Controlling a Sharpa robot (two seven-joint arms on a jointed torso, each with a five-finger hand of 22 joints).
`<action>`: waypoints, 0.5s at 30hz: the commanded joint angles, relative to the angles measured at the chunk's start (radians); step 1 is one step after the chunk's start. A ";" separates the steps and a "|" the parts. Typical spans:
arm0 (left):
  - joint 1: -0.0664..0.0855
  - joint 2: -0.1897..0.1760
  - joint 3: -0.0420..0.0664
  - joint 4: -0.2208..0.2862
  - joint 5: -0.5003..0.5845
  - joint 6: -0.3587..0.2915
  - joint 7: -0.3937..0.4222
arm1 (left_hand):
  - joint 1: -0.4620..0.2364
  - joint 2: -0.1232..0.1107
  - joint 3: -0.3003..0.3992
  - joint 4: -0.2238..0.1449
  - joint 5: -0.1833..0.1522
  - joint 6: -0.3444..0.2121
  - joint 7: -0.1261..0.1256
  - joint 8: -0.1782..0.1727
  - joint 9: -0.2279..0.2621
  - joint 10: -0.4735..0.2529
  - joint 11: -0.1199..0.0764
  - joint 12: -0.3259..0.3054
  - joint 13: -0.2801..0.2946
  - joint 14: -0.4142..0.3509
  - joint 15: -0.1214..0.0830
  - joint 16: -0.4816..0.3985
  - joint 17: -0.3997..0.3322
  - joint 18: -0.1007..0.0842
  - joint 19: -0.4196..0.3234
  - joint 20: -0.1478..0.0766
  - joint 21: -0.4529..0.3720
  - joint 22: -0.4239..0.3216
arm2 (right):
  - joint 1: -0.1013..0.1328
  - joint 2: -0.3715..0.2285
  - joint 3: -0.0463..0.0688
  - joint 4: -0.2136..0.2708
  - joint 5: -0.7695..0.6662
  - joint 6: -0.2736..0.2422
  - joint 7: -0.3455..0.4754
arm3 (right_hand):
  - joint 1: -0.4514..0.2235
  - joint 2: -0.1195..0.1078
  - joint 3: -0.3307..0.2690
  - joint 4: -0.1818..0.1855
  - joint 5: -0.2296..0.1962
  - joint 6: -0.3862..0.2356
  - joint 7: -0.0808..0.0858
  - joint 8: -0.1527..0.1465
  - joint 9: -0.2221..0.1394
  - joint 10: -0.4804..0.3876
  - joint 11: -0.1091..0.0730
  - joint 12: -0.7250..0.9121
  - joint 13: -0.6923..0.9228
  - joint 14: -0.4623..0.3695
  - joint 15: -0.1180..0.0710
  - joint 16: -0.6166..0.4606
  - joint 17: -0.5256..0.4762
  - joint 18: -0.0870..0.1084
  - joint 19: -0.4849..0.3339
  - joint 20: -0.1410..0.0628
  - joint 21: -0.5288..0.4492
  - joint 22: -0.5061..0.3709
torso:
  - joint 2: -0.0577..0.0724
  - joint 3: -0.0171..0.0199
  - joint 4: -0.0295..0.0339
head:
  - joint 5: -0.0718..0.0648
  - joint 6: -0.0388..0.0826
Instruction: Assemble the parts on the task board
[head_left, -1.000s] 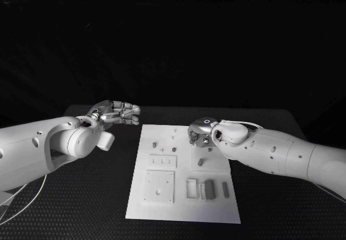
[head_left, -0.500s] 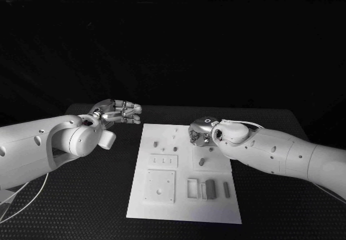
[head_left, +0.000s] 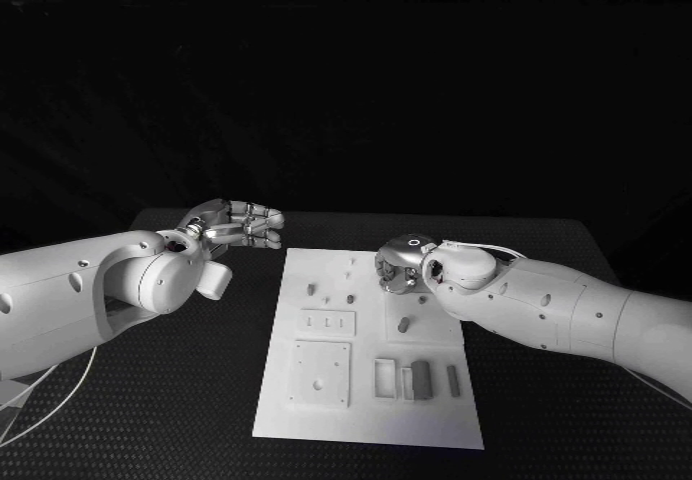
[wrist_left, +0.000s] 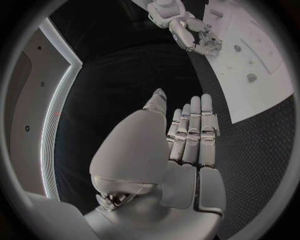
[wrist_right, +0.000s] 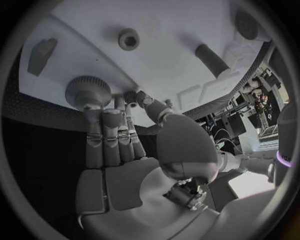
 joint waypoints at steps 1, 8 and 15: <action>0.002 0.002 0.001 0.003 -0.006 0.016 0.004 | 0.001 -0.003 -0.005 0.000 0.001 0.007 -0.002 -0.006 -0.002 0.001 -0.008 -0.005 -0.001 0.001 0.005 -0.004 0.002 0.011 0.003 0.001 -0.006 -0.002 | -0.009 0.002 -0.005 0.001 0.001 0.025 -0.003 | -0.011 -0.001 0.002 0.006 0.002 -0.009 0.001 -0.006 -0.001 -0.013 0.008 0.002 0.001 -0.008 0.000 0.006 -0.002 0.107 -0.003 -0.002 0.004 0.018 | 0.002 -0.0008 0.0003 | -0.001 0.001; 0.002 0.002 0.001 0.002 -0.006 0.016 0.004 | 0.001 -0.003 -0.005 0.000 0.001 0.007 -0.002 -0.006 -0.002 0.001 -0.008 -0.006 -0.001 0.001 0.005 -0.005 0.002 0.011 0.003 0.001 -0.006 -0.002 | -0.009 0.003 -0.005 0.005 0.001 0.036 -0.003 | -0.015 0.002 0.007 0.008 0.002 -0.006 -0.001 -0.004 0.001 -0.009 0.006 0.005 0.003 -0.008 -0.002 0.009 -0.005 0.107 -0.002 -0.003 0.005 0.018 | 0.002 -0.0007 0.0008 | -0.003 0.003; 0.003 0.004 0.001 0.000 -0.007 0.017 0.003 | 0.001 -0.003 -0.005 0.000 0.001 0.007 -0.002 -0.006 -0.002 0.002 -0.008 -0.007 -0.001 0.001 0.005 -0.005 0.003 0.011 0.003 0.001 -0.006 -0.002 | -0.011 0.004 -0.005 0.004 -0.007 0.046 -0.003 | 0.021 0.031 0.027 -0.006 0.002 0.016 -0.012 0.008 0.011 0.017 -0.003 0.016 0.013 -0.007 -0.011 0.017 -0.010 0.107 -0.002 -0.007 0.010 0.020 | 0.004 -0.0010 -0.0007 | -0.003 -0.005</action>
